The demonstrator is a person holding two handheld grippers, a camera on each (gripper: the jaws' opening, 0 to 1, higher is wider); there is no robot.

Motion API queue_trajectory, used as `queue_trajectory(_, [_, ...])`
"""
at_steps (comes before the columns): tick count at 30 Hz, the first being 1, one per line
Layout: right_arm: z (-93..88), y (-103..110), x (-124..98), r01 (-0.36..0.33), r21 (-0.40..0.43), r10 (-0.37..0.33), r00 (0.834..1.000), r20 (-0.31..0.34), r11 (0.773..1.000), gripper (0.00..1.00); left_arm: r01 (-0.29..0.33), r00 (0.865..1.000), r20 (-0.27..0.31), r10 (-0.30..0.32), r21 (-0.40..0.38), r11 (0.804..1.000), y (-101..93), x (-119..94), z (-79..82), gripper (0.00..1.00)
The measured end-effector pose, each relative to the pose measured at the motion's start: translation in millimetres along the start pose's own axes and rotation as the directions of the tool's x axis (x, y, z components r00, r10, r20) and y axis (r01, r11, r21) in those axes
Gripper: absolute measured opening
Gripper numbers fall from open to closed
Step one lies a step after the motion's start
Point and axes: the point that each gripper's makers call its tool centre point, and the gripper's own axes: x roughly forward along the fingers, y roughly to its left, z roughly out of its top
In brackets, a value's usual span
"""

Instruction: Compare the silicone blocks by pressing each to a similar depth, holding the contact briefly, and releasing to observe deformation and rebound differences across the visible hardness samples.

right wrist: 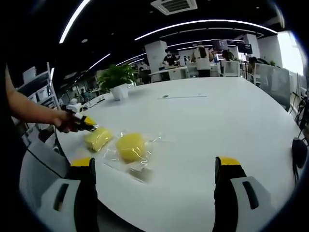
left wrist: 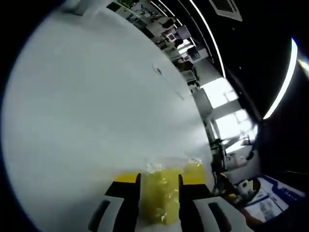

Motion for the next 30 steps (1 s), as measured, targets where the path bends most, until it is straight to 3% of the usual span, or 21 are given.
queue_trajectory(5, [-5.8, -0.1, 2.0, 0.001, -0.009, -0.001, 1.000, -0.020, 1.000, 0.96, -0.011, 1.000, -0.001, 0.011, -0.016, 1.000, 5.5, 4.2, -0.7, 0.21])
queue_trajectory(7, [-9.3, 2.7, 1.0, -0.005, -0.031, 0.004, 0.999, -0.041, 1.000, 0.90, -0.019, 1.000, 0.002, 0.019, -0.015, 1.000, 8.1, 5.2, -0.4, 0.14])
queue_trajectory(9, [-10.6, 3.4, 0.8, -0.008, -0.027, 0.006, 0.999, -0.042, 1.000, 0.91, 0.002, 1.000, -0.001, -0.002, -0.045, 0.999, 5.8, 6.3, -1.3, 0.12])
queue_trajectory(15, [-11.0, 0.5, -1.0, 0.007, -0.005, -0.007, 0.999, -0.033, 1.000, 0.90, -0.013, 1.000, -0.003, 0.013, -0.022, 1.000, 8.7, 5.9, -0.4, 0.00])
queue_trajectory(20, [-14.9, -1.4, -2.8, 0.020, -0.068, -0.023, 0.999, -0.046, 0.998, 0.96, -0.029, 1.000, -0.012, 0.029, 0.014, 0.999, 7.8, 5.0, -1.5, 0.00])
queue_trajectory(27, [-17.4, -2.5, -5.8, -0.001, -0.010, 0.001, 0.999, -0.043, 1.000, 0.96, -0.045, 0.999, -0.013, 0.045, 0.003, 0.999, 6.9, 3.5, -3.3, 0.00])
queue_trajectory(30, [-18.1, 5.3, -4.6, -0.052, 0.043, 0.053, 0.998, -0.037, 0.998, 0.96, -0.047, 0.999, -0.011, 0.047, 0.000, 0.999, 8.6, 3.1, -4.1, 0.00])
